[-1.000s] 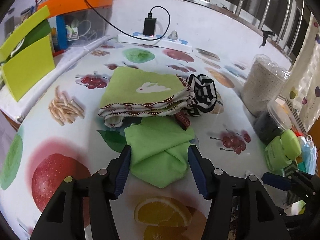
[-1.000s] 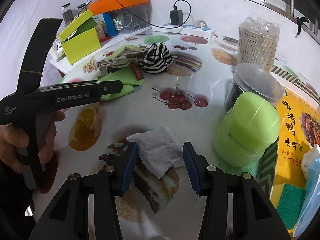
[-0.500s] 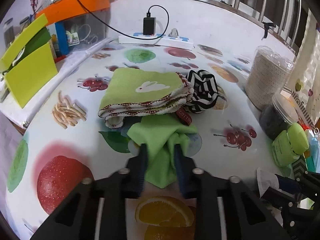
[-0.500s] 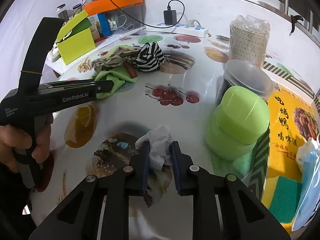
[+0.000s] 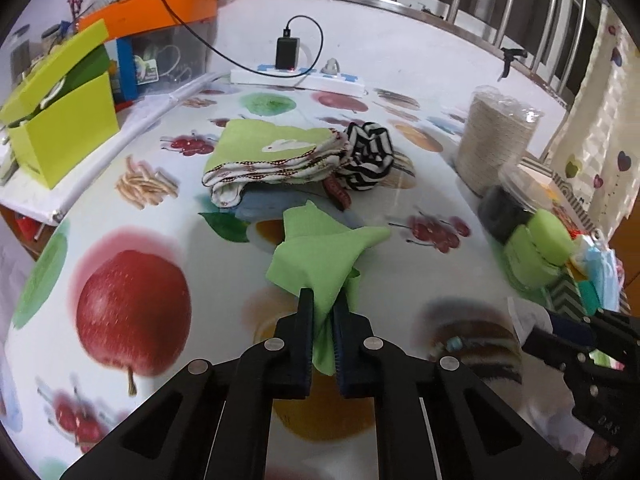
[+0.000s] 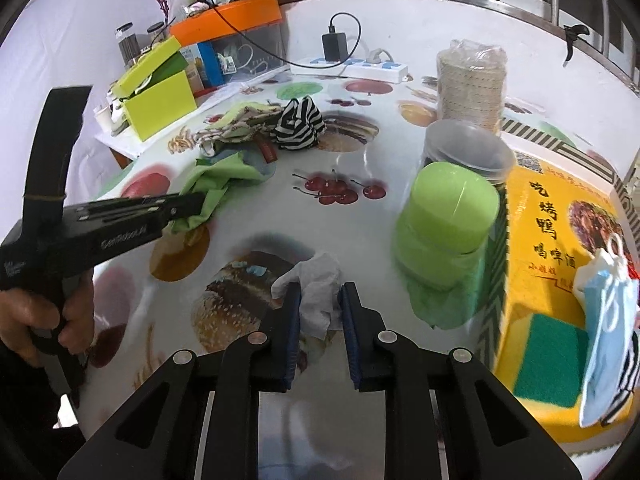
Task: Organize soft objects
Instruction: 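Carry the green cloth and white tissue over the yellow lid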
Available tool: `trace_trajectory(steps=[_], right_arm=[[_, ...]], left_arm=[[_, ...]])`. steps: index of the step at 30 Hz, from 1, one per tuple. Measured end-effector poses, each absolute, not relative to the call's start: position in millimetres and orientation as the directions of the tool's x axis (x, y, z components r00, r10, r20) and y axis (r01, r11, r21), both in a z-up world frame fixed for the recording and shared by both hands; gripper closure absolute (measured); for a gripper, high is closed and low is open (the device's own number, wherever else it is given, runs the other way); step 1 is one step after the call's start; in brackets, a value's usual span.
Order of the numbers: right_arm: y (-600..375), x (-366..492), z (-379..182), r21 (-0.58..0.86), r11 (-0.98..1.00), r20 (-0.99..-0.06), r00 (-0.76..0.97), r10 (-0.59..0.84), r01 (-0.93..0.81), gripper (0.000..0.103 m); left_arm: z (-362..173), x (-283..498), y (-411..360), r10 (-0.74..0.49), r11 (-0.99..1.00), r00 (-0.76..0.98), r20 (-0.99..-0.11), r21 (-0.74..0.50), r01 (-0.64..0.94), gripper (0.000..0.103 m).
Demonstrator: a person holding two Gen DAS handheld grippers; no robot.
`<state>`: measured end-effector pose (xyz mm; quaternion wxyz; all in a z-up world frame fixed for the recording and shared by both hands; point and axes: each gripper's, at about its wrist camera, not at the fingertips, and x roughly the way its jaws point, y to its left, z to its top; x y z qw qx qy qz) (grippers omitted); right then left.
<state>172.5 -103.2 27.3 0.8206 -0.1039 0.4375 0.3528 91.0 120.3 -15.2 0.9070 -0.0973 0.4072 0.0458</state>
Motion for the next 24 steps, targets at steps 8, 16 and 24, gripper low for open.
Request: trace_trajectory(steps=[8,16,24], right_arm=[[-119,157,46,0.144,0.733,-0.754,0.405,0.517,-0.665,0.082],[-142,144,65,0.149,0.75,-0.716,0.453,0.531,-0.644,0.082],[-159,136,81,0.147,0.769,-0.688,0.494,0.532,-0.622,0.082]], left_arm=[[10,63,103,-0.03,0.983,0.71,-0.704,-0.151,-0.107,0.095],[27,45,78,-0.088,0.984,0.732,-0.676,-0.174,-0.042,0.095],[36,35,54,-0.153,0.981,0.733,-0.663,-0.189,0.034,0.095]])
